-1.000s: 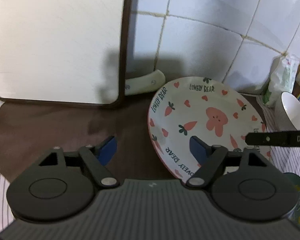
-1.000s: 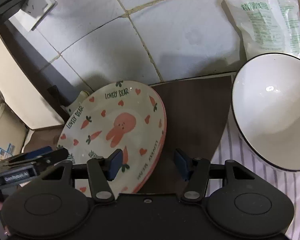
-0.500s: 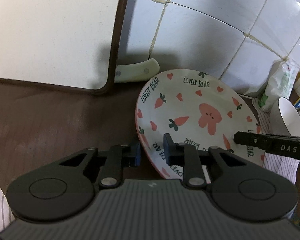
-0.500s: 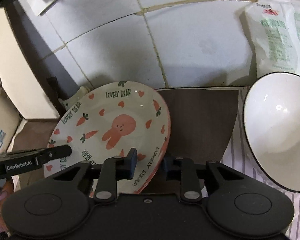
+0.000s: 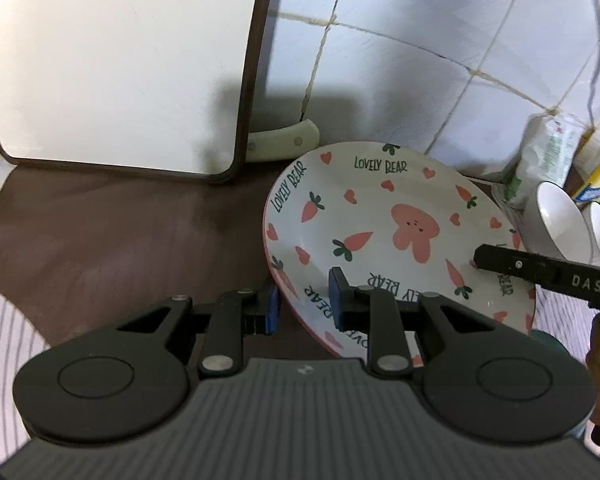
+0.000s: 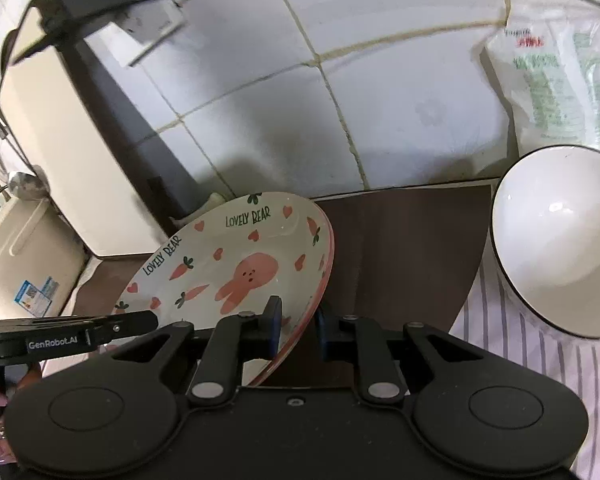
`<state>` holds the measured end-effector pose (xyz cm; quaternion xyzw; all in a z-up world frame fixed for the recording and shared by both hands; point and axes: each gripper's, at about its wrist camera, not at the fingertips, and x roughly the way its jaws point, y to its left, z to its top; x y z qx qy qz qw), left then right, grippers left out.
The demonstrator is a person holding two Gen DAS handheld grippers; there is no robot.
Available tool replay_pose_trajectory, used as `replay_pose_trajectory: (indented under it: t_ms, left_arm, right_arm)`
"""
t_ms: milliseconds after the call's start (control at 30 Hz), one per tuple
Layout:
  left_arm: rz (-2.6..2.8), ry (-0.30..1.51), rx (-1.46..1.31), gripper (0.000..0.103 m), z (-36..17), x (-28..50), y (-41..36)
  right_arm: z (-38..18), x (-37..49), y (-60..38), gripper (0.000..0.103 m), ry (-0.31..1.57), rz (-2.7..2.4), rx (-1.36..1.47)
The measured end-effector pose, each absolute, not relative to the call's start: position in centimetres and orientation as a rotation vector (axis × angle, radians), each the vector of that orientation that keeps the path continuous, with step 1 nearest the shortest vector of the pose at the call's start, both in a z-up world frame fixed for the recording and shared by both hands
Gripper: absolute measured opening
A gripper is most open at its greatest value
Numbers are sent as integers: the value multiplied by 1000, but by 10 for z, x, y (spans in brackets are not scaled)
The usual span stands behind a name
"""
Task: Organize plates and bowls
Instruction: 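Carry the bear plate with both grippers and lower it onto the egg plate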
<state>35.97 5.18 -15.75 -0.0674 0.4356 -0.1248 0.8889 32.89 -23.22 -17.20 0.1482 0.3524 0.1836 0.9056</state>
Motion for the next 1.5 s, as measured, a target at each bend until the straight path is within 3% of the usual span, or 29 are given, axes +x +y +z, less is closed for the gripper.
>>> replay_pose_trajectory:
  t_ms: [667,967,1500]
  left_arm:
    - [-322,909,-94,23,-69,251,36]
    - [-386,978,-100,23,-88,218,12]
    - [-357,1061,-18,23,-130,210,-18]
  right_arm:
    - [-112,193,-256,23,619,354,372]
    - [-134,140,-282,23,643,279,446]
    - [-182,126,-289,23,755,217,475]
